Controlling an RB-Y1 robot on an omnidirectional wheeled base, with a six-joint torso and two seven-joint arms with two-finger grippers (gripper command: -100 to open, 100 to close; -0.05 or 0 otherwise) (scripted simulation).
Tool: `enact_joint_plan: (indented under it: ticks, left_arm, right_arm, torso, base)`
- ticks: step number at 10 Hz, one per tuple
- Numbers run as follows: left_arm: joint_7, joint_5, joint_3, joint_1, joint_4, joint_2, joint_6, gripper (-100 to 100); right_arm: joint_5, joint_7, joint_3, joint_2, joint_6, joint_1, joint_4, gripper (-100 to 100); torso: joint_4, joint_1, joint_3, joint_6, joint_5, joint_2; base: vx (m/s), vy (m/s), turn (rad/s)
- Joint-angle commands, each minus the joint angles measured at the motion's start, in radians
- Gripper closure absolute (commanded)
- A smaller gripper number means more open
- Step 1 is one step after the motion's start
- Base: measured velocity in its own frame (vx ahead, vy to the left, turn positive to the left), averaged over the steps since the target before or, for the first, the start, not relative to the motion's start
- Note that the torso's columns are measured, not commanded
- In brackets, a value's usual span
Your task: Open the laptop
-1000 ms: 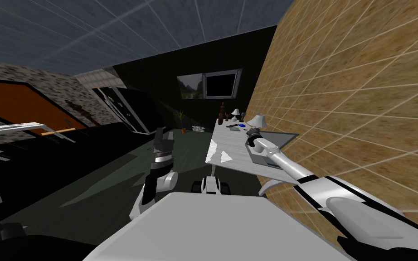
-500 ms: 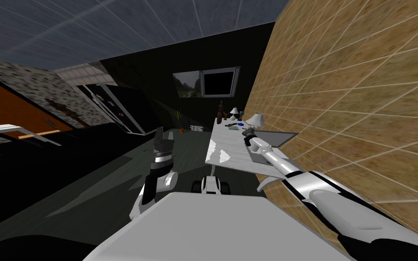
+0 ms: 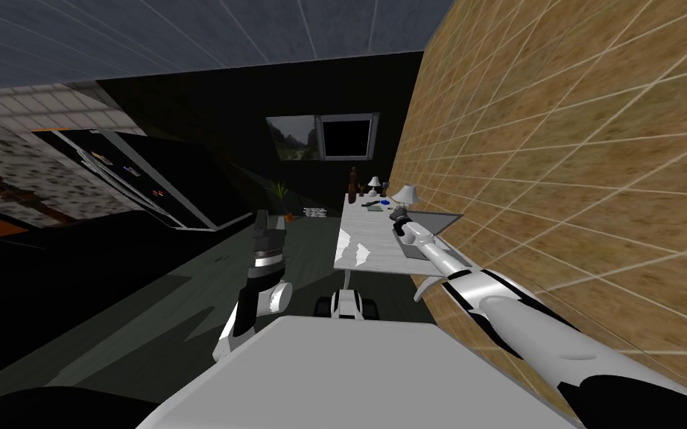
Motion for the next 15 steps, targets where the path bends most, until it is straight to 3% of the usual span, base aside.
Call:
enact_joint_plan:
  ticks: [1, 2, 3, 4, 5, 6, 9, 10, 15]
  left_arm:
    - [0.0, 0.0, 0.0, 0.0, 0.0, 0.0, 0.0, 0]
    - [0.0, 0.0, 0.0, 0.0, 0.0, 0.0, 0.0, 0]
    - [0.0, 0.0, 0.0, 0.0, 0.0, 0.0, 0.0, 0]
    - [0.0, 0.0, 0.0, 0.0, 0.0, 0.0, 0.0, 0]
    - [0.0, 0.0, 0.0, 0.0, 0.0, 0.0, 0.0, 0]
    - [0.0, 0.0, 0.0, 0.0, 0.0, 0.0, 0.0, 0]
    - [0.0, 0.0, 0.0, 0.0, 0.0, 0.0, 0.0, 0]
    - [0.0, 0.0, 0.0, 0.0, 0.0, 0.0, 0.0, 0]
    - [0.0, 0.0, 0.0, 0.0, 0.0, 0.0, 0.0, 0]
  right_arm:
    - [0.033, 0.032, -0.015, 0.077, -0.072, -0.072, 0.067, 100]
    - [0.033, 0.032, -0.015, 0.09, -0.101, -0.075, 0.108, 100]
    - [0.033, 0.032, -0.015, 0.09, -0.101, -0.075, 0.108, 100]
    - [0.073, 0.072, -0.037, 0.143, -0.158, -0.128, 0.165, 100]
    - [0.073, 0.088, -0.037, 0.185, -0.195, -0.165, 0.219, 100]
    - [0.096, 0.088, -0.041, 0.193, -0.215, -0.165, 0.22, 100]
    - [0.083, 0.087, -0.041, 0.193, -0.219, -0.164, 0.22, 100]
    - [0.101, 0.097, -0.066, 0.209, -0.225, -0.144, 0.181, -100]
    - [0.15, 0.123, -0.12, 0.245, -0.231, -0.1, 0.091, -100]
  torso:
    - [0.0, 0.002, 0.0, -0.004, 0.001, 0.0]
    - [0.0, 0.002, -0.001, -0.003, 0.001, -0.001]
    - [-0.001, -0.001, -0.001, -0.002, 0.0, -0.001]
    - [0.0, -0.001, 0.0, -0.001, 0.0, -0.001]
    - [0.0, 0.001, 0.0, -0.001, 0.0, 0.0]
    - [0.0, 0.003, 0.001, -0.002, 0.001, 0.001]
    - [-0.001, -0.001, -0.001, -0.002, 0.0, -0.001]
    - [0.0, 0.0, 0.0, -0.002, 0.0, -0.001]
    - [-0.001, 0.002, -0.001, -0.002, 0.0, -0.001]
  base:
    - [-0.008, 0.029, 0.077]
    - [0.0, 0.006, 0.025]
    - [0.0, 0.0, 0.0]
    - [-0.012, 0.038, -0.348]
    - [-0.023, 0.061, -0.425]
    - [-0.013, 0.036, -0.067]
    - [0.0, 0.0, 0.029]
    - [-0.068, -0.032, 0.018]
    - [-0.101, -0.049, 0.014]
